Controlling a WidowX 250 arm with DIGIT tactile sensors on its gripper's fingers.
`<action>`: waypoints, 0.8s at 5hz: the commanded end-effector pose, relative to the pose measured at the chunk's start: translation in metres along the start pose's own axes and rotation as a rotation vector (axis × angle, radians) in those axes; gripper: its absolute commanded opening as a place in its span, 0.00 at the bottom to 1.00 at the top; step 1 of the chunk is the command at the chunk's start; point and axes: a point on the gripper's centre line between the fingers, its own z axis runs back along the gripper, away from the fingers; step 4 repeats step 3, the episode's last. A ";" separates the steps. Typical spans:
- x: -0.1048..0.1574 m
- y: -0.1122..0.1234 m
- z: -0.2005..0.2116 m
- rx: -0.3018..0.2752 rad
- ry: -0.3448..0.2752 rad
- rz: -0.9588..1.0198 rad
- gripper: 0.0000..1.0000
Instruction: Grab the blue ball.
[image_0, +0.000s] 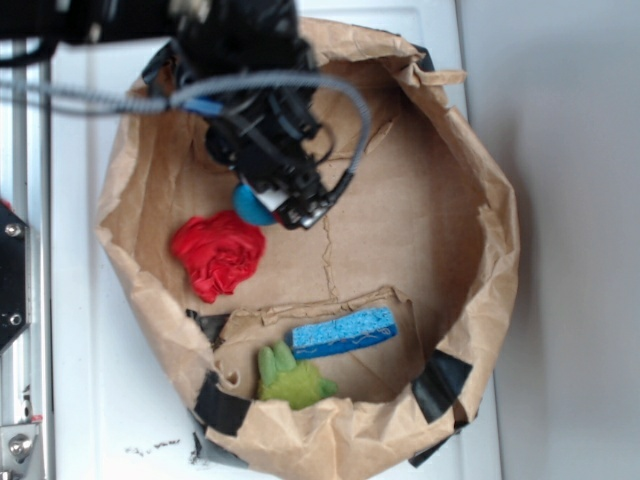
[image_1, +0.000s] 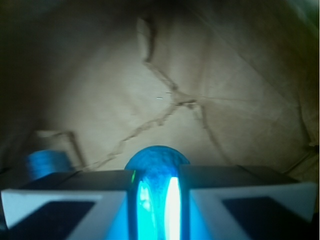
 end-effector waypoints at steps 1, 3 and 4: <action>0.010 -0.001 0.062 -0.048 -0.034 -0.097 0.00; 0.008 -0.003 0.079 -0.033 -0.029 -0.093 0.00; 0.008 -0.003 0.079 -0.033 -0.029 -0.093 0.00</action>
